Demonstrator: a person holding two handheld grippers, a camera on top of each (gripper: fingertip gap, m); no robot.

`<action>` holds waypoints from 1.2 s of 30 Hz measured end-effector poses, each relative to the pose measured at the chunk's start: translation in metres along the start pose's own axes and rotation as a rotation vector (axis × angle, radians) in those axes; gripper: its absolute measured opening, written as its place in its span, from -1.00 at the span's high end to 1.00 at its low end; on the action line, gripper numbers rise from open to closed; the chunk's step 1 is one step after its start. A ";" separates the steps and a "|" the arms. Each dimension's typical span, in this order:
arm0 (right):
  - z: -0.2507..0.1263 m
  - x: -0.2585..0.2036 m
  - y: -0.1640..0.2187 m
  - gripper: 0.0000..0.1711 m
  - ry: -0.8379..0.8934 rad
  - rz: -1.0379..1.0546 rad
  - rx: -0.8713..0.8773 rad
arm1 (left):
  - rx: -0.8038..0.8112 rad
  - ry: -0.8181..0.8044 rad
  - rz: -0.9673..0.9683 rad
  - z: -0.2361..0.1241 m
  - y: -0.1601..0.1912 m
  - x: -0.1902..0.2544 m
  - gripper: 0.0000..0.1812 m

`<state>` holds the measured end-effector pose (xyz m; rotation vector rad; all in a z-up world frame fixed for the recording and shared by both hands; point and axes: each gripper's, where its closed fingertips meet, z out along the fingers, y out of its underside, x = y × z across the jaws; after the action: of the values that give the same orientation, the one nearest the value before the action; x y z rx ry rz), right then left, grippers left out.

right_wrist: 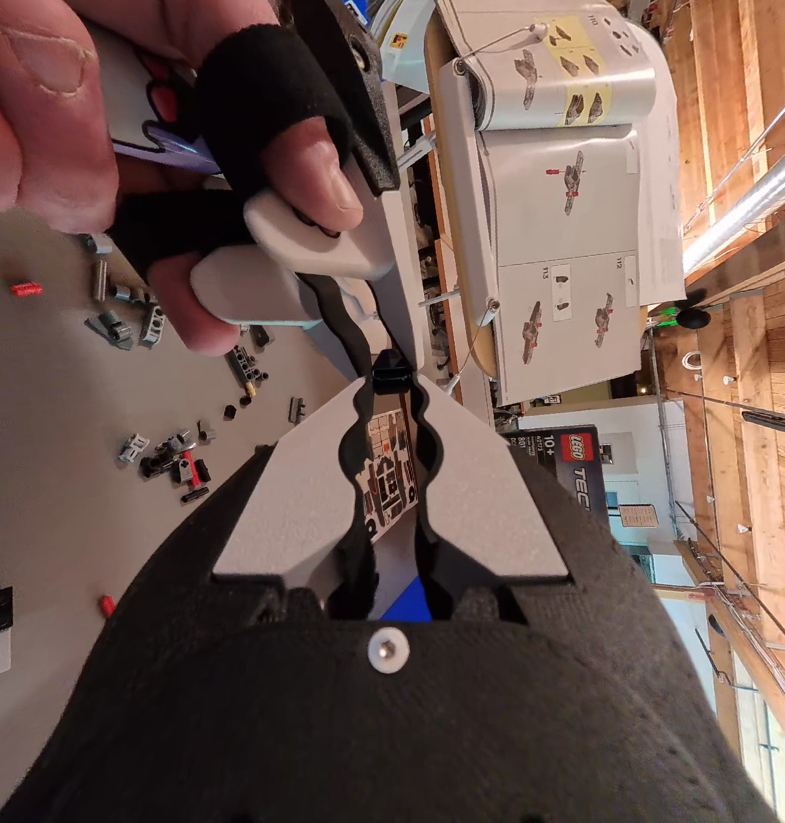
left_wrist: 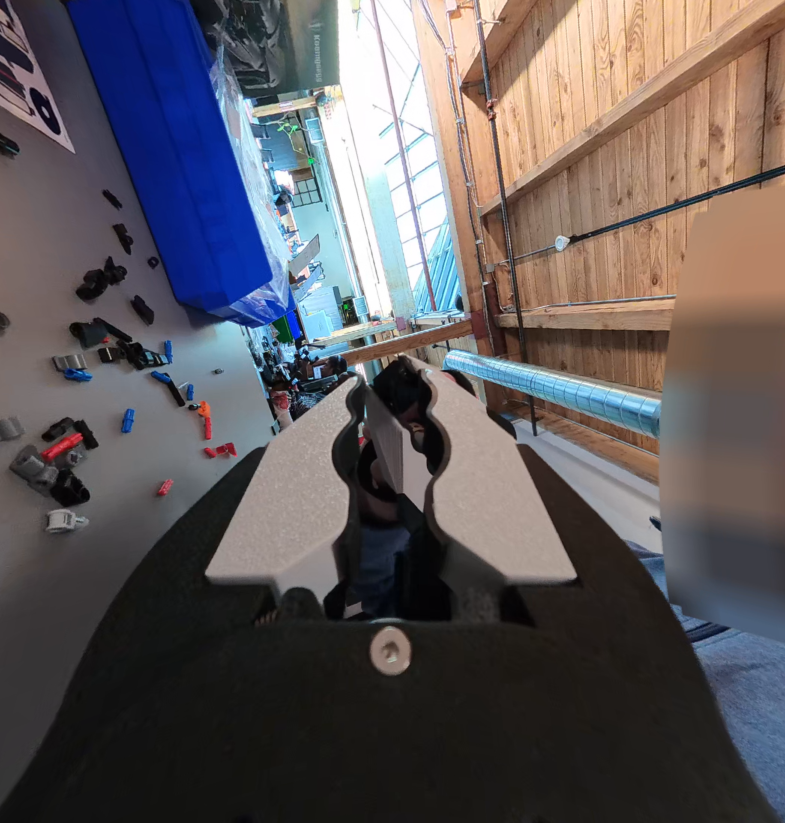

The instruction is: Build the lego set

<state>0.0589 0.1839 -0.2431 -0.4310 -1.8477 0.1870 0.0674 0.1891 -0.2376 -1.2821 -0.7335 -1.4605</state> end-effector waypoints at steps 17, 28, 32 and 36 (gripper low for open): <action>0.000 -0.023 0.022 0.75 -0.220 0.309 0.047 | 0.002 -0.008 0.011 -0.003 -0.006 -0.026 0.85; -0.026 -0.030 0.006 0.64 -0.521 0.651 0.272 | -0.389 0.083 0.221 0.013 0.038 -0.004 0.85; -0.032 -0.026 0.001 0.72 -0.494 0.601 0.311 | -0.494 0.117 0.245 0.014 0.046 0.003 0.85; -0.034 -0.020 0.002 0.74 -0.422 0.552 0.312 | -0.518 0.138 0.239 0.017 0.047 0.009 0.85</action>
<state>0.0971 0.1747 -0.2509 -0.7133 -2.0181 0.9910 0.1176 0.1877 -0.2331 -1.5712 -0.0974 -1.5736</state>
